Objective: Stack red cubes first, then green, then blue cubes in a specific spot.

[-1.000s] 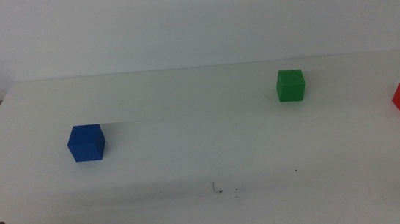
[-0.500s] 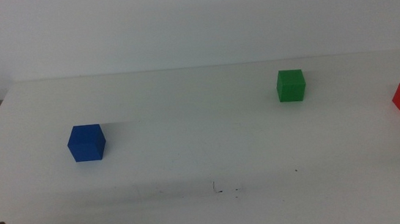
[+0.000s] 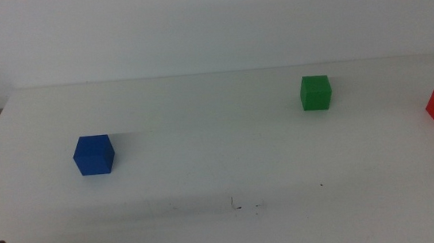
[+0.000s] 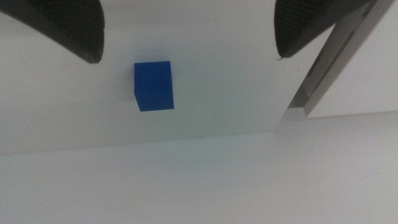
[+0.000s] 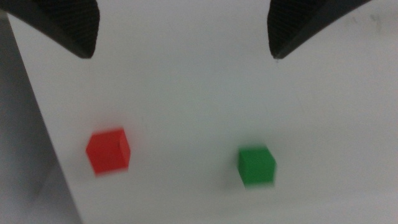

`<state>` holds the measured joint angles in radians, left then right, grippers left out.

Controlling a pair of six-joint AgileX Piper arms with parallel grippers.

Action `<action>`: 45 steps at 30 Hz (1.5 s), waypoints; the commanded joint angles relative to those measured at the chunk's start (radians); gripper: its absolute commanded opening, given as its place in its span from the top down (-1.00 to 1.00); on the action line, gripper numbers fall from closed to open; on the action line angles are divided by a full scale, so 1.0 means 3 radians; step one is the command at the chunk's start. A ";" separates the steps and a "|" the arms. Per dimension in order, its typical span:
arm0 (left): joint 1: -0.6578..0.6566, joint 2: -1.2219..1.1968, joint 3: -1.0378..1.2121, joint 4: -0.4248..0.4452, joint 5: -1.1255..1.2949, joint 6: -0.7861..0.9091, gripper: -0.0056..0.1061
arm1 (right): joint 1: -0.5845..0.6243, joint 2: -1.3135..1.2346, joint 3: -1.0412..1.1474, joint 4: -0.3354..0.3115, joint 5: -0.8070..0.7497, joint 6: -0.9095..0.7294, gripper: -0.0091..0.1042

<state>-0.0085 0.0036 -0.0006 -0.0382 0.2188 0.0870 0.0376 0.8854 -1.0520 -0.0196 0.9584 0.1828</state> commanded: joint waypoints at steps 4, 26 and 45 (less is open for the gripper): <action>-0.0005 -0.0012 0.0002 -0.0006 -0.0047 -0.0024 -0.78 | -0.0063 0.0798 -0.0561 -0.0051 0.0438 -0.0362 -0.80; -0.0005 -0.0012 0.0002 -0.0006 -0.0047 -0.0024 -0.78 | -0.1009 0.4007 -0.2480 0.0348 0.0322 -0.1806 -0.80; -0.0005 -0.0012 0.0002 -0.0006 -0.0047 -0.0024 -0.78 | -0.0901 0.4470 -0.2480 0.0065 -0.0225 -0.1776 -0.79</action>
<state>-0.0085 0.0036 -0.0006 -0.0382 0.2188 0.0870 -0.2399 2.2243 -1.7891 0.0101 0.9112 -0.3404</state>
